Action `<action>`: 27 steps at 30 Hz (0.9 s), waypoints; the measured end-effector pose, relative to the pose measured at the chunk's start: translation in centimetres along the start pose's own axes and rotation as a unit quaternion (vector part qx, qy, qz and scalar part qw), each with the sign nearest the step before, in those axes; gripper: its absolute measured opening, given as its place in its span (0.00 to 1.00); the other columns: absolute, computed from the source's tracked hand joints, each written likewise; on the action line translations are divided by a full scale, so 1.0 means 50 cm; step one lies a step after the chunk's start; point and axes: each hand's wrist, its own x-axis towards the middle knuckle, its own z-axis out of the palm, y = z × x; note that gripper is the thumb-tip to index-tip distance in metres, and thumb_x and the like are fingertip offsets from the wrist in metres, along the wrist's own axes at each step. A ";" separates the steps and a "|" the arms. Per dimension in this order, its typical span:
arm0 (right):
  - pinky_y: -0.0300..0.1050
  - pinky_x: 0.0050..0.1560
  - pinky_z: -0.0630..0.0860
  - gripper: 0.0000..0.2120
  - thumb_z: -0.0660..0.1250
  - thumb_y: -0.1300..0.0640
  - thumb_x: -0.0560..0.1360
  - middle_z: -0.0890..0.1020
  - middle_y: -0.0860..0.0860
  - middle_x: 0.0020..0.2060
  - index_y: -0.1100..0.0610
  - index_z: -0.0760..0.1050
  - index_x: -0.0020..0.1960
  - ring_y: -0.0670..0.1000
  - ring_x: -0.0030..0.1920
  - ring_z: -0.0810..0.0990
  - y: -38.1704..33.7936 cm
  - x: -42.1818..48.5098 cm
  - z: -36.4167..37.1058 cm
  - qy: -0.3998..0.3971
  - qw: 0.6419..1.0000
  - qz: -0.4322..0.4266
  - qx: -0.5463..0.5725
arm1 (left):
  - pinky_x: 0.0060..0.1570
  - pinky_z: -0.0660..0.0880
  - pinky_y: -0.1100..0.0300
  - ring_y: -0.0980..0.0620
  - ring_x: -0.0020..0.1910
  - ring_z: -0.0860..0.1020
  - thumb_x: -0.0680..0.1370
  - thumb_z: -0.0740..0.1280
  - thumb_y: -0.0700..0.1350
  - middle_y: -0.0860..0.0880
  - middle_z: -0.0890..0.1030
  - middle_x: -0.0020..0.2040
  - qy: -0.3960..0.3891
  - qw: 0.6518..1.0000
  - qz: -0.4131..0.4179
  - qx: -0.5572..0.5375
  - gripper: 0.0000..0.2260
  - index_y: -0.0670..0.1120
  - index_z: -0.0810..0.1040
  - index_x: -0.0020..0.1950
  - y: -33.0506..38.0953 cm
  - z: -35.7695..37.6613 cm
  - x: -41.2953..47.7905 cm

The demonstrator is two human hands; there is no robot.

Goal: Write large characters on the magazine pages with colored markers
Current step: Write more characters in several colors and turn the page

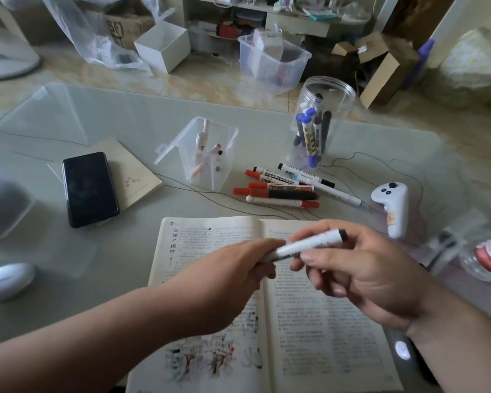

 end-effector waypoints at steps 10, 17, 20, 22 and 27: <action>0.37 0.28 0.69 0.07 0.70 0.53 0.74 0.80 0.55 0.33 0.57 0.82 0.46 0.50 0.31 0.75 0.033 0.005 0.023 0.043 0.997 -0.062 -0.002 | 0.34 0.65 0.60 0.58 0.29 0.67 0.78 0.55 0.64 0.58 0.71 0.33 0.008 0.970 -0.013 -0.242 0.13 0.58 0.73 0.49 0.007 0.031 0.020; 0.39 0.28 0.67 0.06 0.70 0.52 0.73 0.77 0.56 0.31 0.54 0.83 0.43 0.50 0.30 0.73 0.026 -0.004 0.004 0.058 0.994 -0.077 0.043 | 0.30 0.65 0.56 0.53 0.28 0.65 0.73 0.60 0.70 0.55 0.67 0.29 0.001 0.951 -0.069 -0.301 0.18 0.63 0.79 0.55 0.032 0.034 0.041; 0.40 0.28 0.69 0.06 0.71 0.53 0.72 0.77 0.56 0.30 0.56 0.82 0.42 0.50 0.29 0.73 0.017 0.001 -0.014 0.098 0.988 -0.109 0.041 | 0.37 0.69 0.60 0.60 0.32 0.71 0.73 0.54 0.76 0.61 0.71 0.34 -0.039 0.958 -0.093 -0.267 0.24 0.64 0.76 0.58 0.029 0.006 0.034; 0.40 0.29 0.70 0.03 0.72 0.55 0.70 0.76 0.55 0.28 0.54 0.81 0.39 0.50 0.29 0.73 0.017 0.009 -0.032 0.147 0.979 -0.136 0.035 | 0.48 0.74 0.55 0.58 0.44 0.77 0.72 0.52 0.77 0.54 0.79 0.46 -0.051 0.990 -0.109 -0.069 0.29 0.69 0.66 0.69 0.024 0.002 0.029; 0.46 0.36 0.70 0.05 0.72 0.58 0.67 0.74 0.54 0.27 0.58 0.77 0.37 0.52 0.32 0.73 0.044 0.024 -0.067 0.224 0.960 -0.164 -0.039 | 0.64 0.66 0.55 0.51 0.64 0.67 0.70 0.61 0.77 0.53 0.69 0.64 -0.061 0.962 -0.081 0.255 0.45 0.66 0.41 0.79 -0.013 0.052 0.044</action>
